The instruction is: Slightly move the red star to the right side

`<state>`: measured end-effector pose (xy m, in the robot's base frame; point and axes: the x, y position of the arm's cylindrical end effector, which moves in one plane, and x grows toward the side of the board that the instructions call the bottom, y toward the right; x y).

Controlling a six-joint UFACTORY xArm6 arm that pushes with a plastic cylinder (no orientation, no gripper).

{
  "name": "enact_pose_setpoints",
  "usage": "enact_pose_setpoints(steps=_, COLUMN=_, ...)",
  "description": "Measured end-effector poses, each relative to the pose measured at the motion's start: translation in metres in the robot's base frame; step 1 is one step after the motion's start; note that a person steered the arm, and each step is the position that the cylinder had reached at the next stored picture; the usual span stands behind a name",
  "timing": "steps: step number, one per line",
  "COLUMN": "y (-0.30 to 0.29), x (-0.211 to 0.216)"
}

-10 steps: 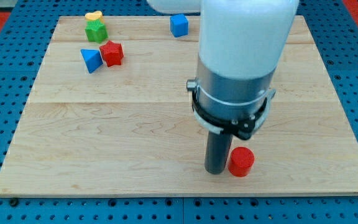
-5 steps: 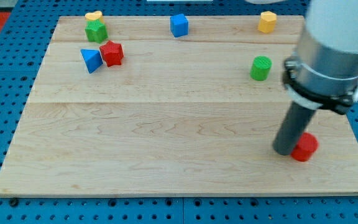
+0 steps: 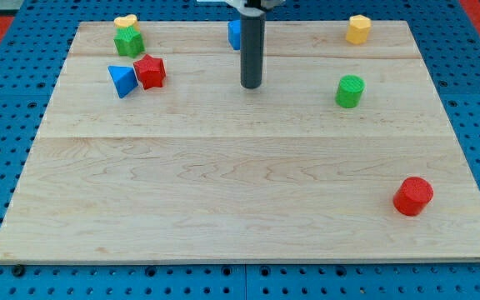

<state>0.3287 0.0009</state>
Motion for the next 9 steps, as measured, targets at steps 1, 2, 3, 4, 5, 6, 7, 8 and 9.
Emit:
enact_pose_setpoints(steps=1, y=-0.042, x=-0.033)
enact_pose_setpoints(steps=2, y=-0.054, x=-0.067)
enact_pose_setpoints(steps=3, y=-0.099, x=-0.073)
enact_pose_setpoints(steps=4, y=-0.14, x=-0.044)
enact_pose_setpoints(steps=5, y=-0.161, x=-0.042)
enact_pose_setpoints(steps=6, y=-0.184, x=-0.031)
enact_pose_setpoints(steps=7, y=-0.169, x=-0.026)
enact_pose_setpoints(steps=8, y=-0.169, x=-0.028)
enact_pose_setpoints(steps=9, y=-0.174, x=-0.029)
